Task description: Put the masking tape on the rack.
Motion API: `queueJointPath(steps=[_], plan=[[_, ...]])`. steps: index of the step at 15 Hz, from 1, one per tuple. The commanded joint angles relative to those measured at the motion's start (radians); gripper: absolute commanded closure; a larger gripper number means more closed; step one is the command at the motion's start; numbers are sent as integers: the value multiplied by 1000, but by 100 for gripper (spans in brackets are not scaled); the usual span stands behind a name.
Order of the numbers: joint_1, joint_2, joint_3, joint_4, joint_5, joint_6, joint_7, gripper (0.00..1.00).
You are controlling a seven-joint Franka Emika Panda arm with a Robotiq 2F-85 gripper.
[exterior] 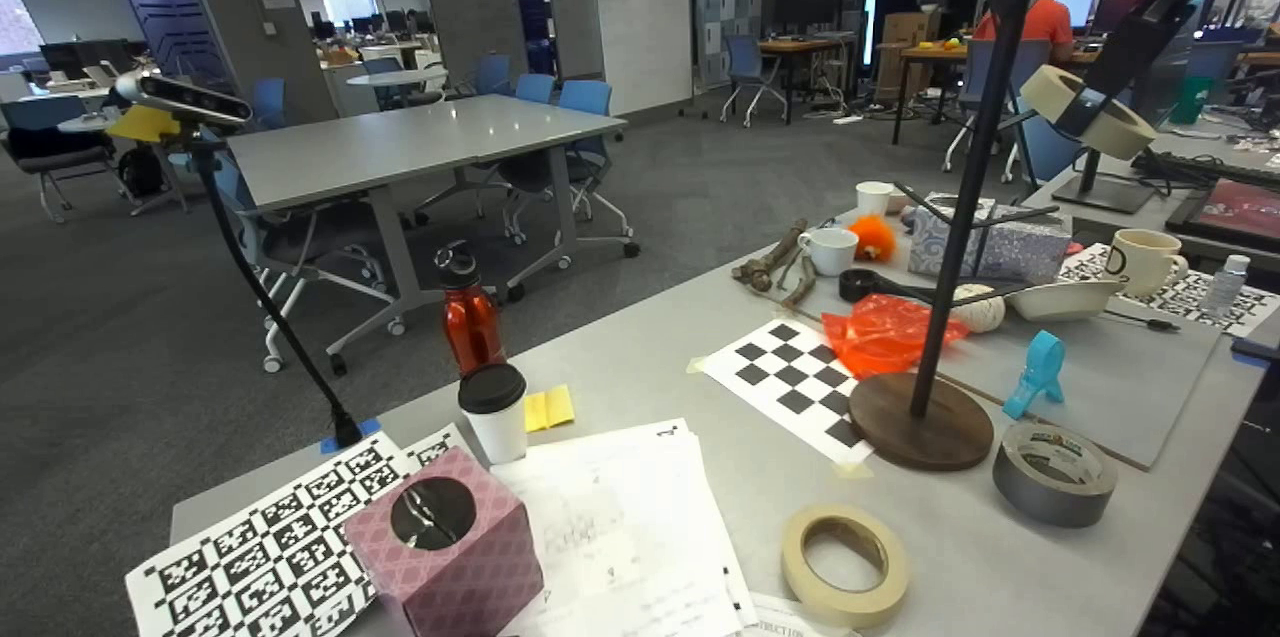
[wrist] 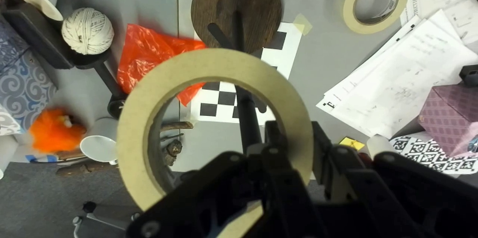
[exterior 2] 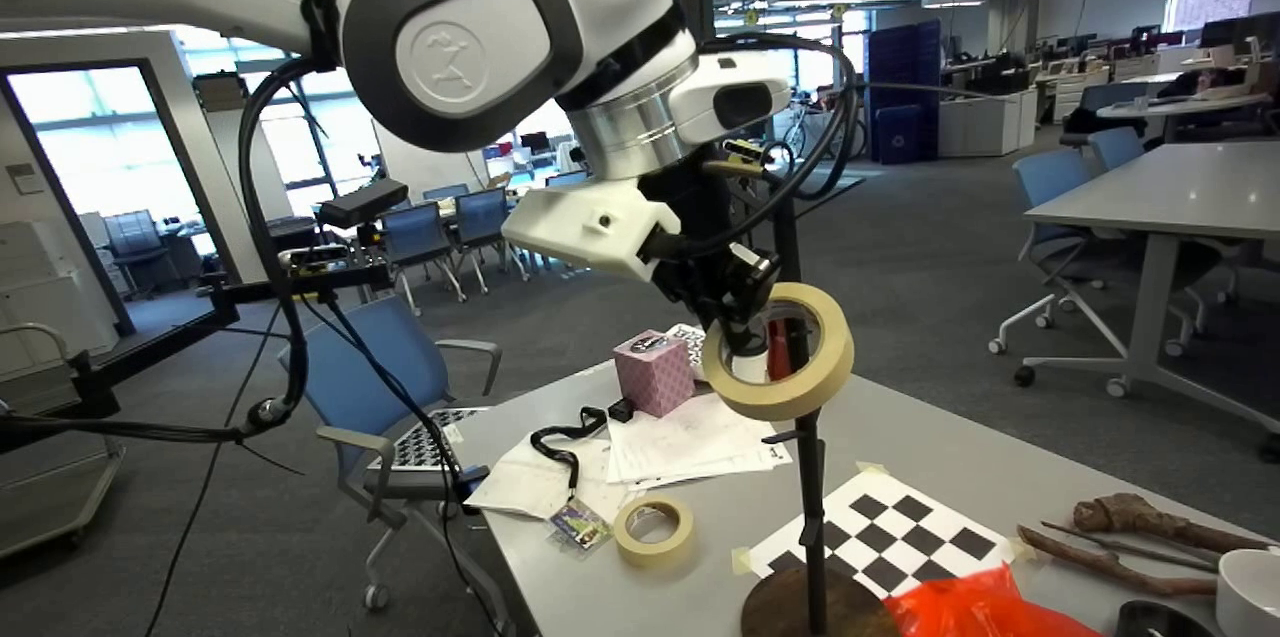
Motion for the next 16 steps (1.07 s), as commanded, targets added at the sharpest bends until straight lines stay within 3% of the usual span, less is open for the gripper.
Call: queueJointPath(steps=[1,2,3,4,11,16], plan=[[3,34,-13,44,42,-7,-53,95],[2,37,-12,47,43,-10,-55,94],[1,41,-12,51,44,-13,-56,53],[-1,44,-12,53,43,-14,-54,53],[-4,49,-13,63,45,-20,-54,2],[-17,36,-1,50,-19,-17,9,0]])
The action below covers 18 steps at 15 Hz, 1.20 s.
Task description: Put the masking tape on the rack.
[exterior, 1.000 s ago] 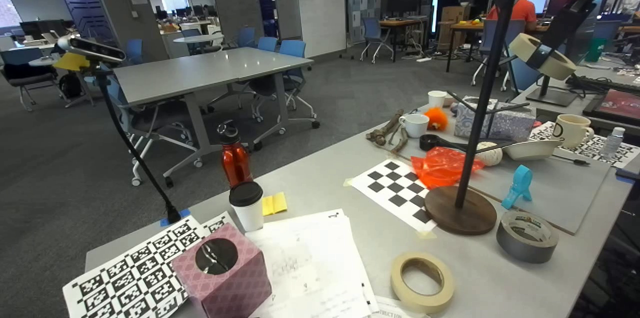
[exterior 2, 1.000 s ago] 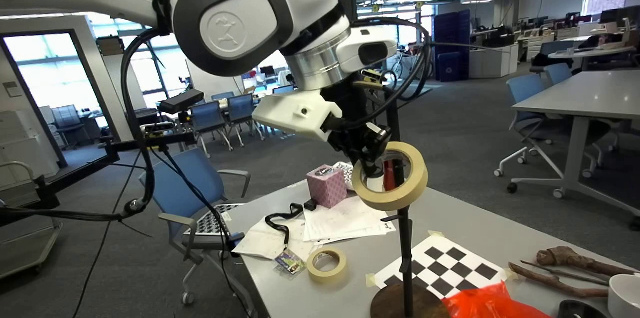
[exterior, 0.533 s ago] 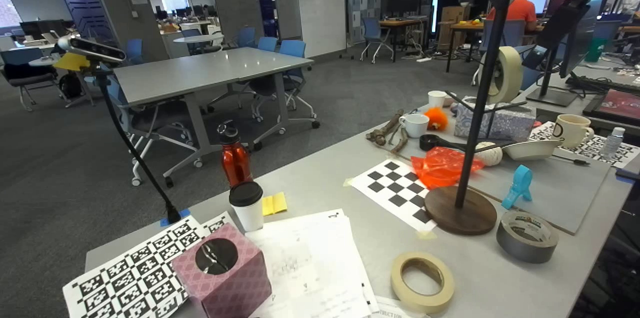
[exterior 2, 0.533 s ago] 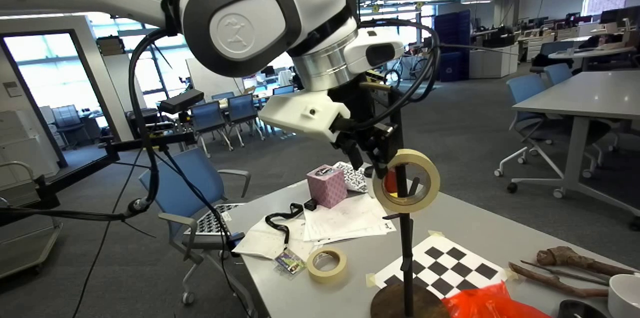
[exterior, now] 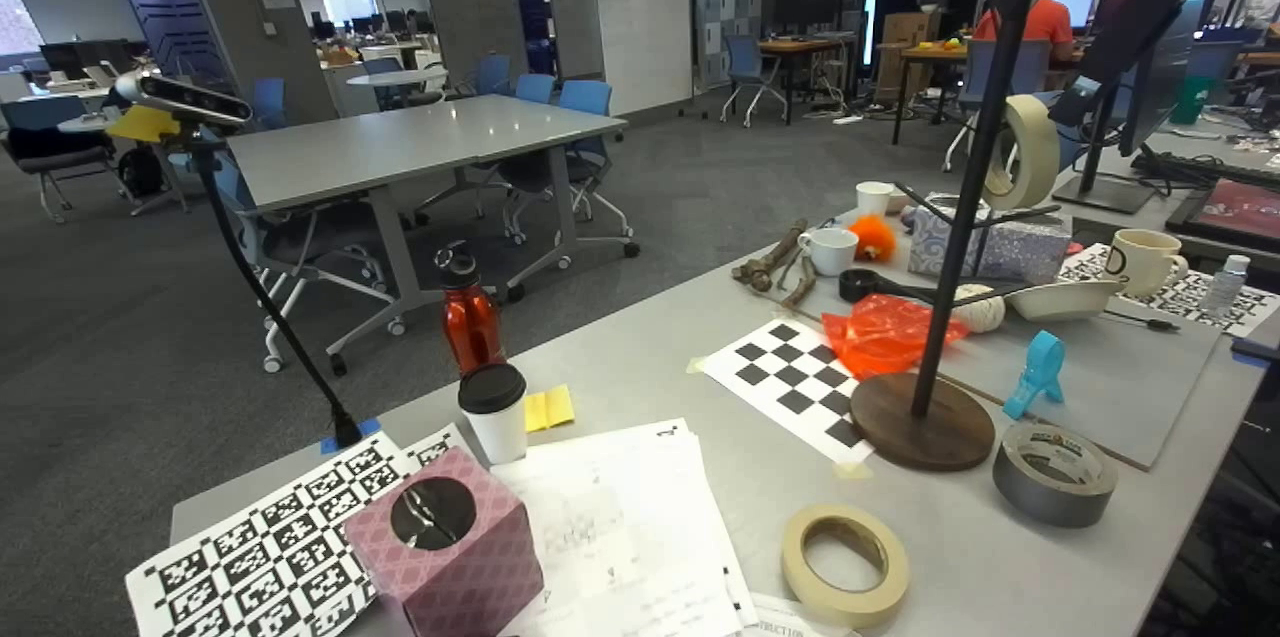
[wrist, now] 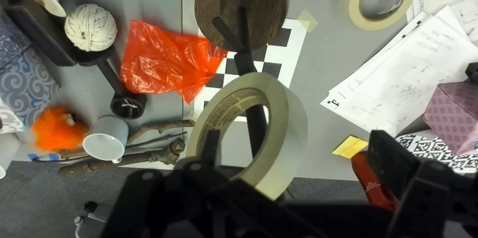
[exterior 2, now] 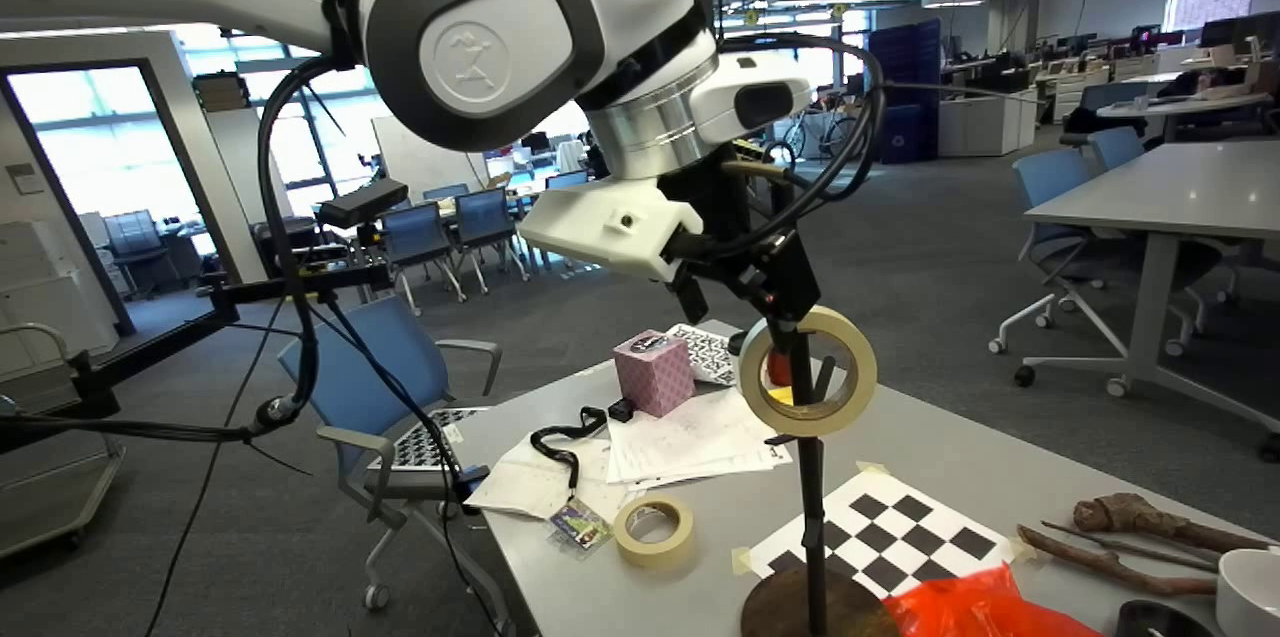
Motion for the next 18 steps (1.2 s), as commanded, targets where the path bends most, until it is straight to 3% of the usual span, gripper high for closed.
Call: queueJointPath(steps=[1,8,18], plan=[[-17,-1,8,15,-43,-23,40,0],[-31,-49,23,-39,-181,-35,168,0],[-33,-139,47,-162,-272,-60,299,0]])
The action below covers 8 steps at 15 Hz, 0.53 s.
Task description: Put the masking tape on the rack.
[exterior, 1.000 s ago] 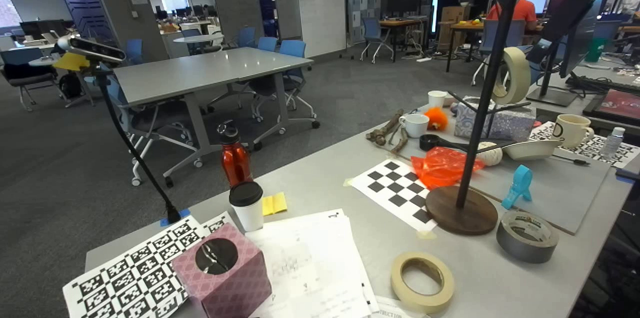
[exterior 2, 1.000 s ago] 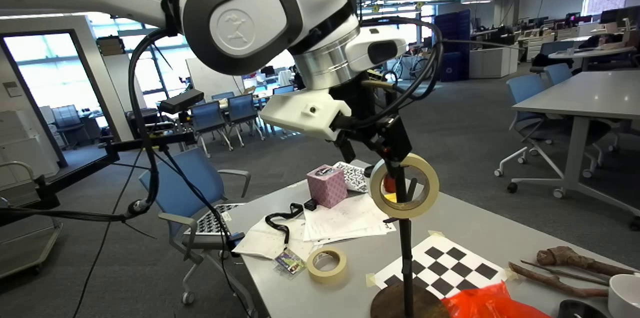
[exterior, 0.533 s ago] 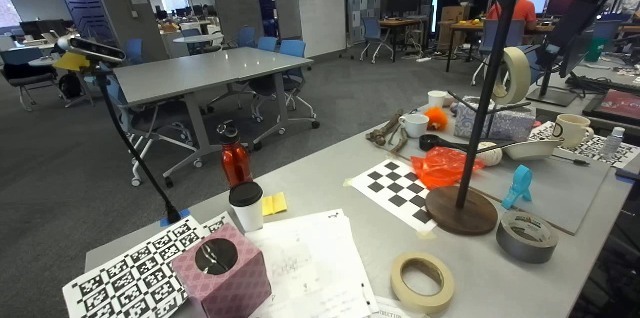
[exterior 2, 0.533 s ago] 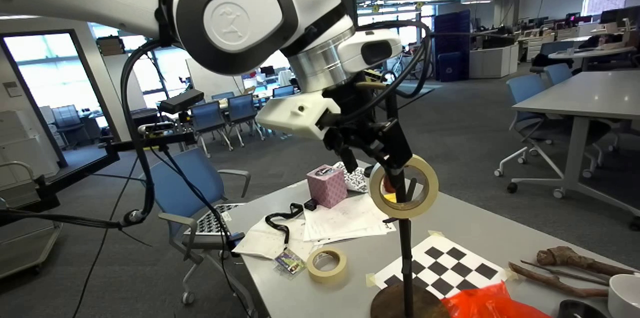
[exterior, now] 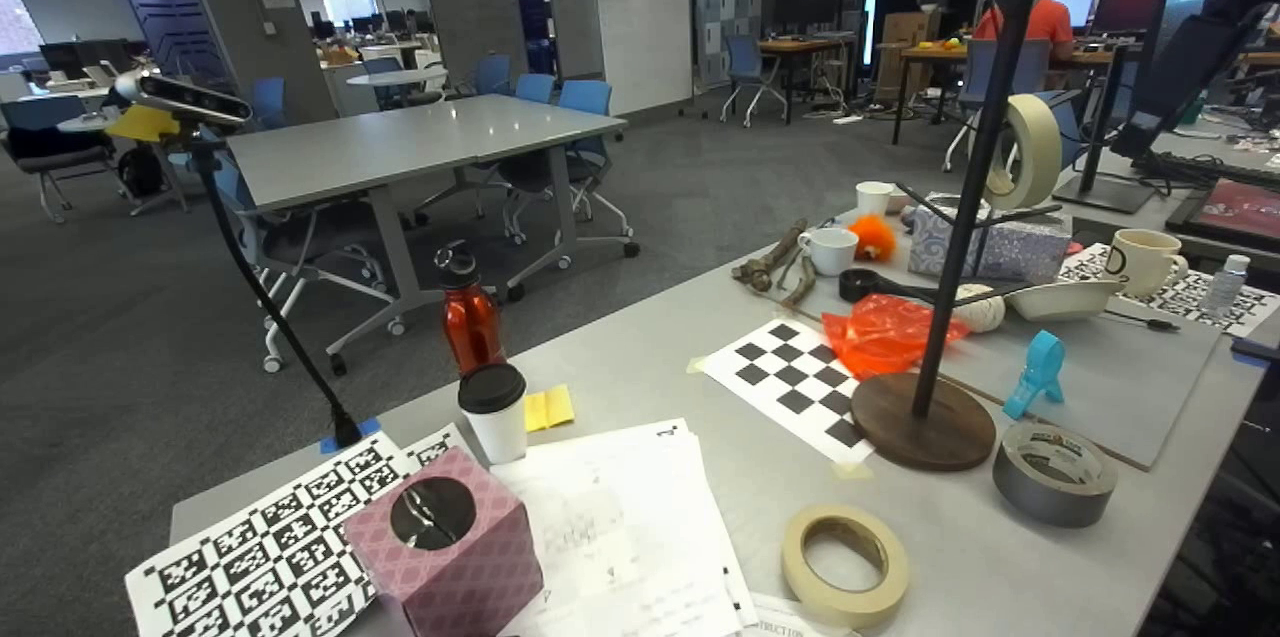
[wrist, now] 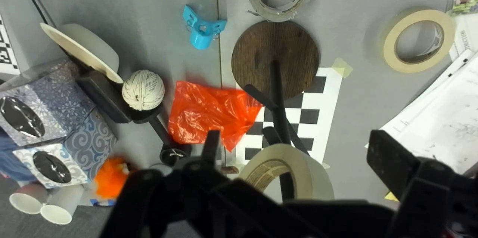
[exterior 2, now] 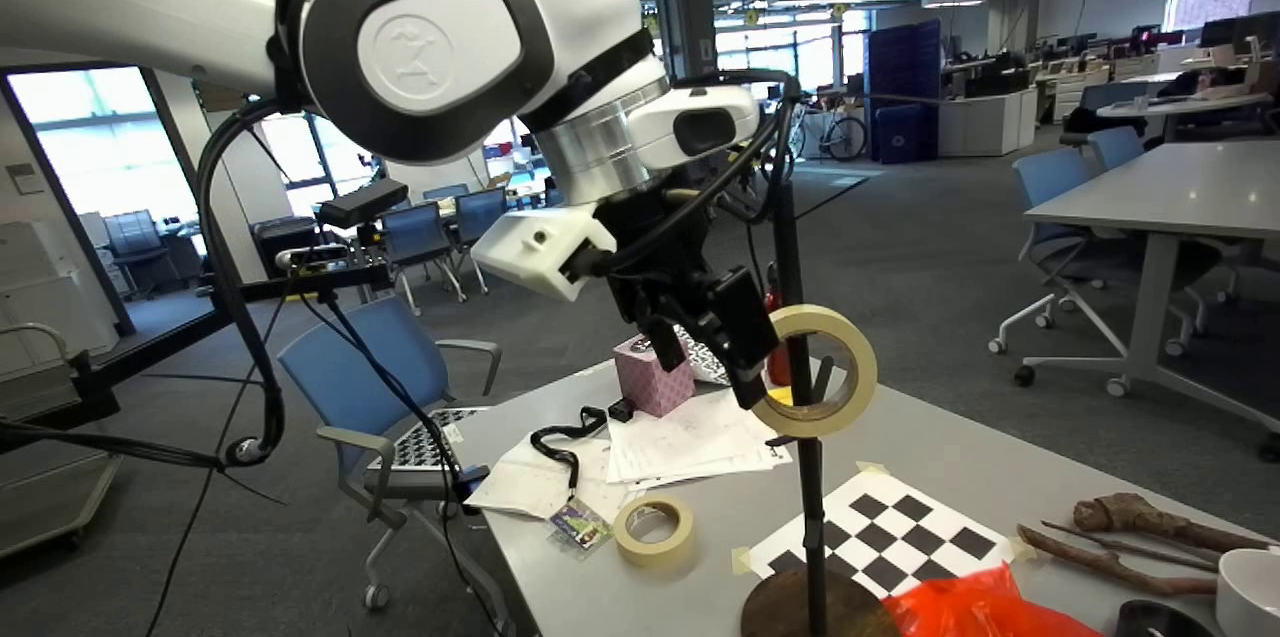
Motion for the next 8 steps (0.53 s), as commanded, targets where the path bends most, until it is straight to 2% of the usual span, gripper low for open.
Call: queueJointPath(steps=[1,8], plan=[[-19,-62,31,-71,-51,-12,60,0],[-17,-201,82,-190,-120,18,134,0]])
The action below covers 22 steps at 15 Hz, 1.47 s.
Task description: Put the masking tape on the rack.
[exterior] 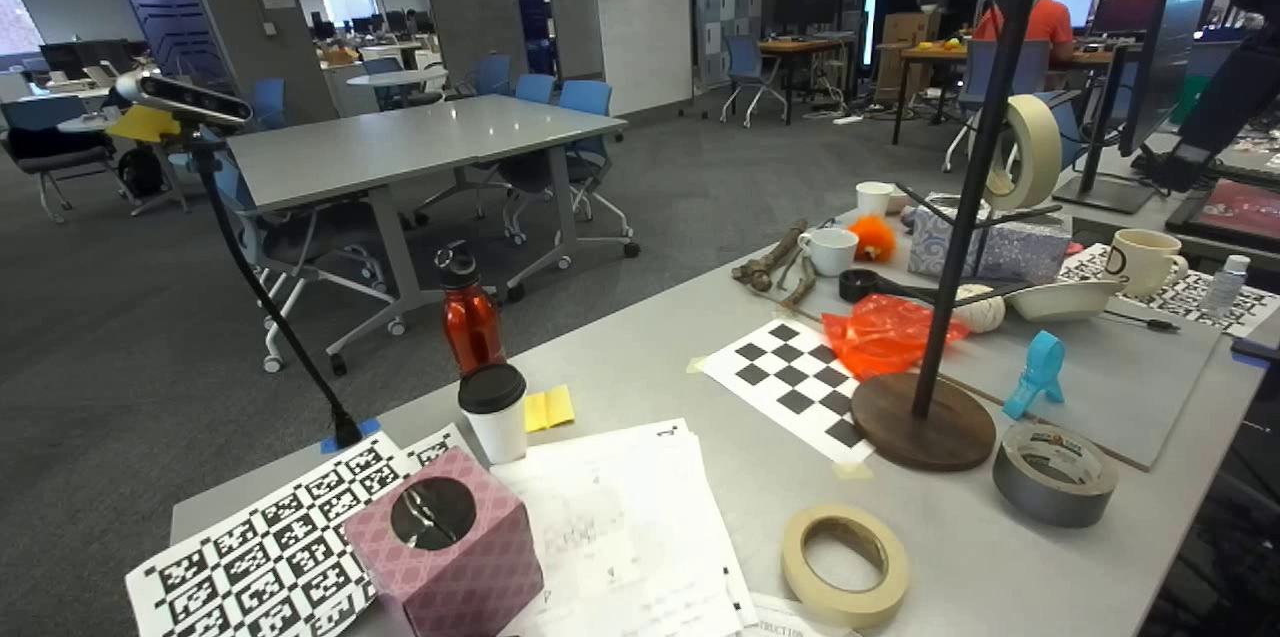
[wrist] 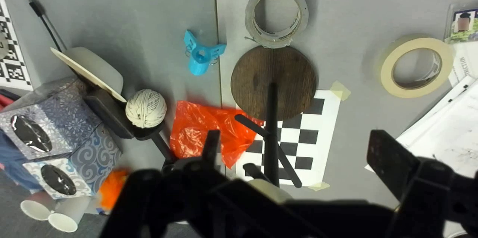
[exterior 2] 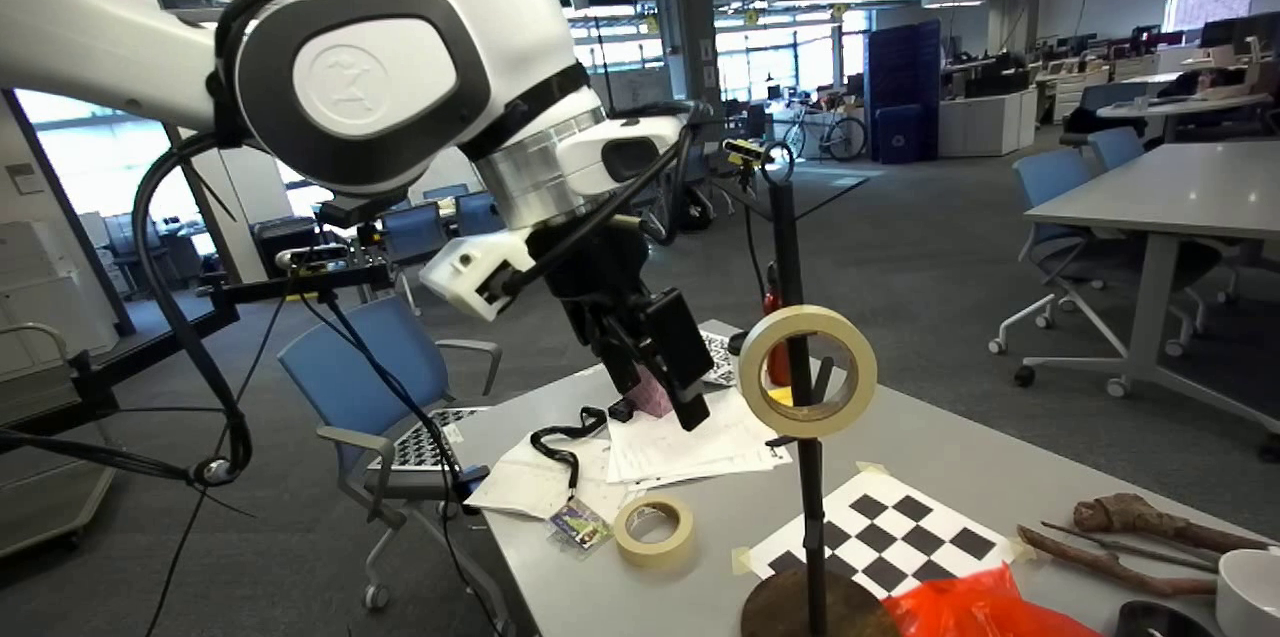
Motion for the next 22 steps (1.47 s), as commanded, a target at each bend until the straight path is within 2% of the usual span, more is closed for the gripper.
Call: queueJointPath(steps=[1,10,13,14,22], plan=[[-15,-121,40,-82,-46,16,43,0],[-7,-255,96,-143,-47,54,76,0],[-11,-263,115,-141,-49,64,101,0],[2,-229,97,-112,-27,37,68,0],[2,-236,104,-118,-27,39,79,0]])
